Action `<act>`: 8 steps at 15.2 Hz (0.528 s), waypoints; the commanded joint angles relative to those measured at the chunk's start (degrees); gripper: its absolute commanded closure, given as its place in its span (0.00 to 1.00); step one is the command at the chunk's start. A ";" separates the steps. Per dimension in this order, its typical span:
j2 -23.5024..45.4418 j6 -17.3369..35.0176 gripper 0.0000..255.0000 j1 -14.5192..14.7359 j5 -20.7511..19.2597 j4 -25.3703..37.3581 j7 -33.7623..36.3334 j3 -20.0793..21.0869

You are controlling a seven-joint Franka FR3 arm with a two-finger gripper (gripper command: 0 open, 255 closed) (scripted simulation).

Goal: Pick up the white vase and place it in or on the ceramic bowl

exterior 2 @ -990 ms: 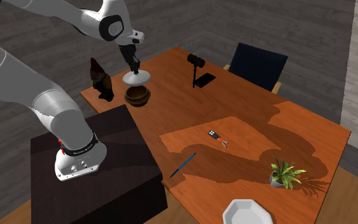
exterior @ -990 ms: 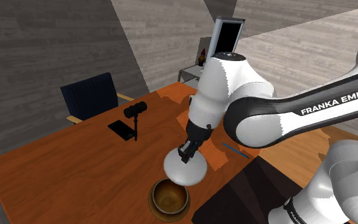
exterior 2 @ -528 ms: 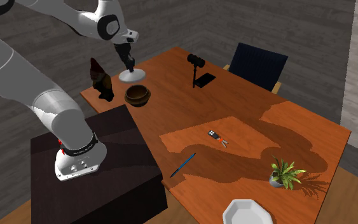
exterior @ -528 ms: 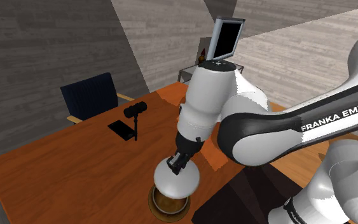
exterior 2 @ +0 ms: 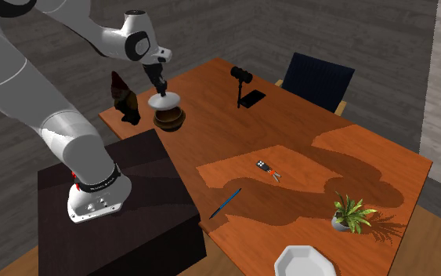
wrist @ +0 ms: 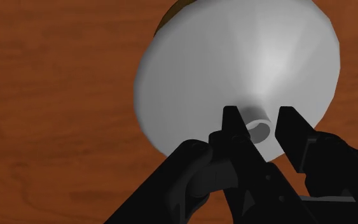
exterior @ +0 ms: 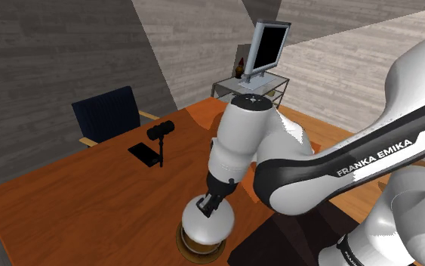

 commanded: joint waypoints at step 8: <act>7.43 8.33 1.00 -1.49 -5.28 -1.39 3.83 0.92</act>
